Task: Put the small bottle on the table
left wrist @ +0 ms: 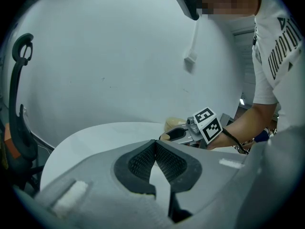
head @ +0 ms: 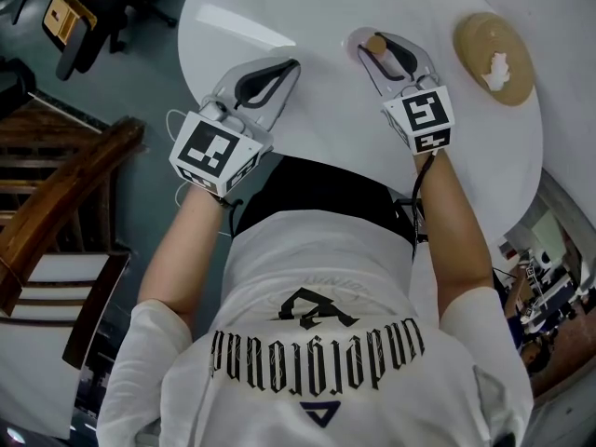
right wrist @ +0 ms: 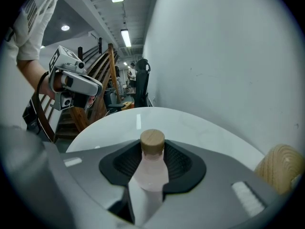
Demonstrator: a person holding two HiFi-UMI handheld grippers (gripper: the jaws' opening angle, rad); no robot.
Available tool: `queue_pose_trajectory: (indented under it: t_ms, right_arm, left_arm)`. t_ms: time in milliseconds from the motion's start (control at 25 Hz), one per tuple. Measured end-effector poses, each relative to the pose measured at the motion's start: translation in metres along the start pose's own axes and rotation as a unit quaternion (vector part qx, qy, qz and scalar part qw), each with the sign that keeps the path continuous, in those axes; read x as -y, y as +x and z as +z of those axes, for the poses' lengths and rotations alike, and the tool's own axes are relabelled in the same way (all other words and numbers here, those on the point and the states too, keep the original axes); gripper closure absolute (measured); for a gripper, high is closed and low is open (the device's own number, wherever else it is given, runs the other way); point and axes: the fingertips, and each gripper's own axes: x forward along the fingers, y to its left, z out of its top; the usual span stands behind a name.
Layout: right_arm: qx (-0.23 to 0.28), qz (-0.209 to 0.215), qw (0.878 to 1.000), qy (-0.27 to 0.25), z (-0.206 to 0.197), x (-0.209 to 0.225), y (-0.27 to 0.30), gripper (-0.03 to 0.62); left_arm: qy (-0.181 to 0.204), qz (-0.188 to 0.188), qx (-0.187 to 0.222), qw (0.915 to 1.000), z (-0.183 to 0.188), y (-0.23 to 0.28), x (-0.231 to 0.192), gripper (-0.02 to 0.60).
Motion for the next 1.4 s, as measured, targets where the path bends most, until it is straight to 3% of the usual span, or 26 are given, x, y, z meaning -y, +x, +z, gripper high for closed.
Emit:
queue_pose_trajectory:
  t_ms: [520, 880, 1400]
  right_arm:
    - [-0.005, -0.004, 1.0, -0.018, -0.004, -0.003, 0.006, 0.448]
    - [-0.01, -0.005, 1.0, -0.002, -0.004, -0.001, 0.004, 0.419]
    - [0.002, -0.035, 0.999, 0.004, 0.02, -0.005, -0.044, 0.398]
  left_arm:
    - [-0.008, -0.005, -0.002, 1.0, -0.009, 0.0, 0.004, 0.575]
    - [-0.005, -0.006, 0.0, 1.0, -0.006, -0.006, 0.012, 0.575]
    - [0.025, -0.005, 0.022, 0.9994, 0.019, -0.04, 0.031, 0.575]
